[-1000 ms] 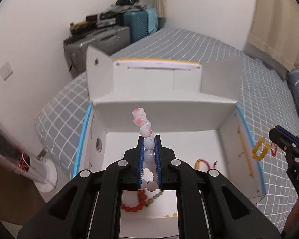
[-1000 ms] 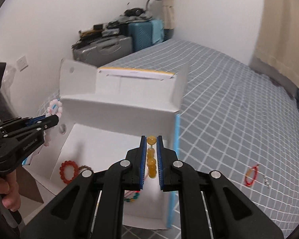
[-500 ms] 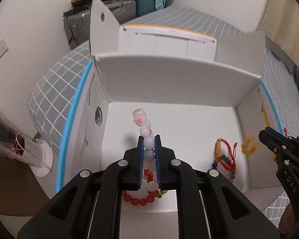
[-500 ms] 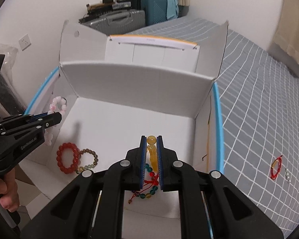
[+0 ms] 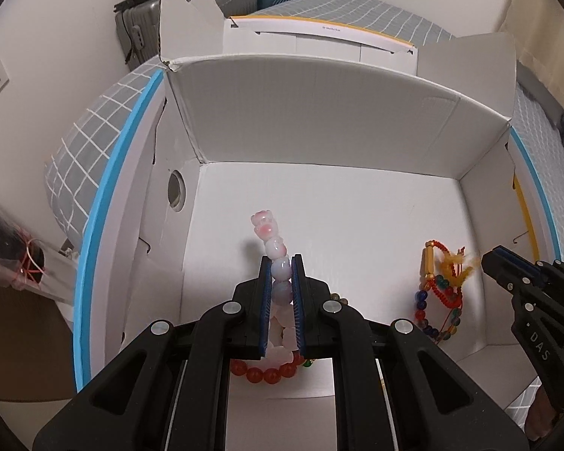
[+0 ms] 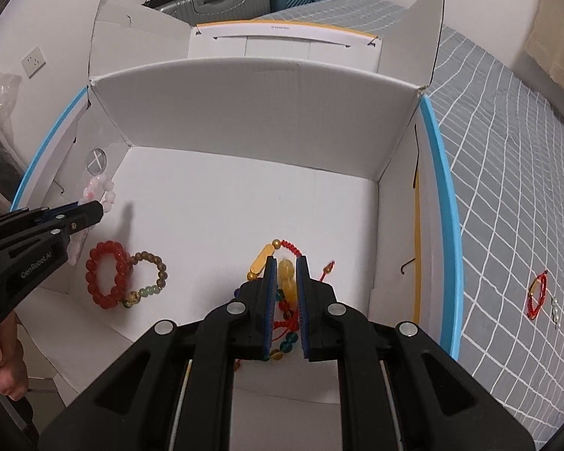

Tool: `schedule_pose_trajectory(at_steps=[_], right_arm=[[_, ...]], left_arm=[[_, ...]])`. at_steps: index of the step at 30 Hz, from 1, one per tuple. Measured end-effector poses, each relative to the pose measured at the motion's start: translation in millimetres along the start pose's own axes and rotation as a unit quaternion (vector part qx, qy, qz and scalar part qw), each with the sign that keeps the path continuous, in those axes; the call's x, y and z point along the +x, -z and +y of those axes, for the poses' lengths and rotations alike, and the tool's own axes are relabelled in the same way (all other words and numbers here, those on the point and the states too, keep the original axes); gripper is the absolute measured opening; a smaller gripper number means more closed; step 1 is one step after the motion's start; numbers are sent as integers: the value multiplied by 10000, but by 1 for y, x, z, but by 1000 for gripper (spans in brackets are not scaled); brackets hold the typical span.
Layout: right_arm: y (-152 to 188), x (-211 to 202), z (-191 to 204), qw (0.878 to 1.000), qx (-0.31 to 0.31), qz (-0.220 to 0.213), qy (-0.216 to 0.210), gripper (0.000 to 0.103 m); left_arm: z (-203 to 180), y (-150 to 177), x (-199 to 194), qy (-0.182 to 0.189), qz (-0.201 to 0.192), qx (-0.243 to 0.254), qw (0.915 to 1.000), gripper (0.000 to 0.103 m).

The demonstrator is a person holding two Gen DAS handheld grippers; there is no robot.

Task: Organize jewelry
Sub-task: 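Open the right tool to drop the amber bracelet while the left tool releases the pink-white one, then withdraw both open tools toward the red cord bracelet and pearl strand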

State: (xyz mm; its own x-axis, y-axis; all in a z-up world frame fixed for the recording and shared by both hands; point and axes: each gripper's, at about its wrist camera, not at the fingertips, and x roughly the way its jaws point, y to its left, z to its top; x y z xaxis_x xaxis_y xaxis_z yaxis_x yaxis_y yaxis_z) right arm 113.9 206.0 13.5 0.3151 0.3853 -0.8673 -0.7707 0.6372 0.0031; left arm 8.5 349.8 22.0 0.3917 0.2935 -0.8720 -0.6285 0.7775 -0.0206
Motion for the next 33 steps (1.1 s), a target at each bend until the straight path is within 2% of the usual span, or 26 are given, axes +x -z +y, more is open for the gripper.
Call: schedule_pose_trajectory(at_steps=[3,5,7,8,9,10,11,13,14,19,20,24,27,33], right_arm=[[2,0,0,10000,-7,36,-10,16],[1,-3,0,10000,8,-4,-33,36],[2,-10,0,9999,41,-106,-75,43],[1,-13,-1,9999,41,-147,-69,51],[0,-16,0,9998,45,-189,-66,56],[0,-20,-1,9997,59,-251,-51,67],[0,-25,-1,9994,73,-340,27,73],[0,-32,-1,9988,85,-475,78,80],[0,-35,-2,9985,99,-525,84,84],[-1,-45,-8,9973,209,-702,76,92],[-1,-46,-8,9972,218,-715,62,92],[-1,-49,-11,9966,273,-772,63,93],[1,-54,-15,9958,339,-838,113,95],[7,-64,-35,9943,429,-952,221,95]], left_arm=[[0,0,1,-11,18,2,10000,11],[0,0,0,-3,5,-13,10000,13],[-1,0,-3,23,-17,-6,10000,14],[-1,0,-5,13,-36,-5,10000,22],[0,0,-7,-2,-76,-30,10000,36],[0,0,-10,-22,-109,-57,9999,44],[0,0,-14,-56,-191,-95,9998,51],[0,0,-18,-90,-262,-94,9996,56],[-1,0,-21,-103,-299,-94,9995,62],[-2,-1,-30,-143,-443,-76,9989,76],[-3,-1,-31,-172,-472,-73,9987,81],[-5,-2,-35,-196,-545,-78,9983,87],[-9,-3,-39,-192,-631,-61,9978,95],[-25,-7,-38,-133,-703,10,9974,97]])
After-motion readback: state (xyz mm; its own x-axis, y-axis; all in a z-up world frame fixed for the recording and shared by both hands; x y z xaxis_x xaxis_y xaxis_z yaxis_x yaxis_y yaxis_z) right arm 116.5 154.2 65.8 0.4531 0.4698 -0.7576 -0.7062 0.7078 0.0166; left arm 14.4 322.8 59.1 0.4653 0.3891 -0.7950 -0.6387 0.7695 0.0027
